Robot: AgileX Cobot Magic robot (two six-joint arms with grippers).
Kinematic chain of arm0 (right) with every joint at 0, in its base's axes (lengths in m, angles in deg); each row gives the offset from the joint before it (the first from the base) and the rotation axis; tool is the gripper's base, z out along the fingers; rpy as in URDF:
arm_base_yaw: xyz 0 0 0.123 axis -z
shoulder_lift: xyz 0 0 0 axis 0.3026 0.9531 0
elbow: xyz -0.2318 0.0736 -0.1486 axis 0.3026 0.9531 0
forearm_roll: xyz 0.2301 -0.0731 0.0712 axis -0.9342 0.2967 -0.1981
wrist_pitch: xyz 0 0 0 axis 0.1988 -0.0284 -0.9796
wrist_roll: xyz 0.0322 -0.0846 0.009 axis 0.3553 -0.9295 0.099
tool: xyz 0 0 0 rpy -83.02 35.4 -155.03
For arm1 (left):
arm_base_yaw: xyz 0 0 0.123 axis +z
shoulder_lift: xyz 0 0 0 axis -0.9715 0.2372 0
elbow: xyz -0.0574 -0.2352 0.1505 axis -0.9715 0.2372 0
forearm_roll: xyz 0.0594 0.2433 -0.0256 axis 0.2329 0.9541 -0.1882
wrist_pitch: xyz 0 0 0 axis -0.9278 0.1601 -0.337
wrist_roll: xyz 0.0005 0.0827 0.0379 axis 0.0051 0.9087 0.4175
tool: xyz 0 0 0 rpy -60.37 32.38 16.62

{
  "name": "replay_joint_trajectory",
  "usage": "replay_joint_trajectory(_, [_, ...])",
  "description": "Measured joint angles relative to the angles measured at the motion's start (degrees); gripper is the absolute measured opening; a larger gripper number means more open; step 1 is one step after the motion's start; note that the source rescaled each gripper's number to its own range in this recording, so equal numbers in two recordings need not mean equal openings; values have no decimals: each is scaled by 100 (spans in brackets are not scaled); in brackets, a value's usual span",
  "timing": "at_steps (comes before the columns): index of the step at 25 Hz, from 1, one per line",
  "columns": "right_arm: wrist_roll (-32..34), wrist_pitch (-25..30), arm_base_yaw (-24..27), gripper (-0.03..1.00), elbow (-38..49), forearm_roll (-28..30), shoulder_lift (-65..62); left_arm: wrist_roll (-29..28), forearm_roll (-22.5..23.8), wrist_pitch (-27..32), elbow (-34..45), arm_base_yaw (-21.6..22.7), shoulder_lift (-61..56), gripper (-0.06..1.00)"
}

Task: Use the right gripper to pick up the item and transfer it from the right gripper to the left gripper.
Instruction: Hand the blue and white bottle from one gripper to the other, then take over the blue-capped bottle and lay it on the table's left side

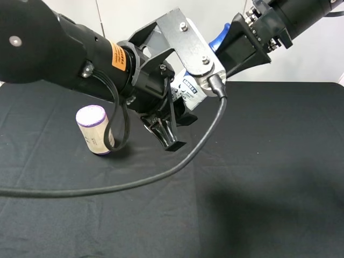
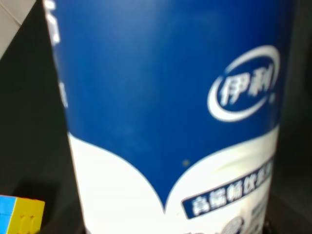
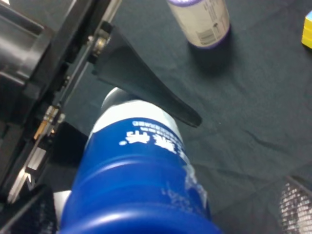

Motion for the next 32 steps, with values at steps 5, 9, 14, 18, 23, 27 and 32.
replay_joint_trajectory(5, [20,0,0,100,0,9,0,0,0,0,0,0,0,6])
replay_joint_trajectory(9, [58,5,0,100,-8,35,0,0,0,0,0,0,0,6])
replay_joint_trajectory(14, [490,5,0,100,-26,339,0,0,0,-6,0,0,0,6])
replay_joint_trajectory(18, [731,11,0,100,-26,466,-43,0,0,-76,0,0,0,6])
replay_joint_trajectory(23, [851,11,0,100,-26,641,-366,0,0,-117,0,0,0,6])
replay_joint_trajectory(27, [1086,16,0,100,-26,871,-667,0,0,-121,0,0,0,6])
replay_joint_trajectory(32, [1455,23,0,100,-26,1270,-903,0,0,-121,0,0,0,6])
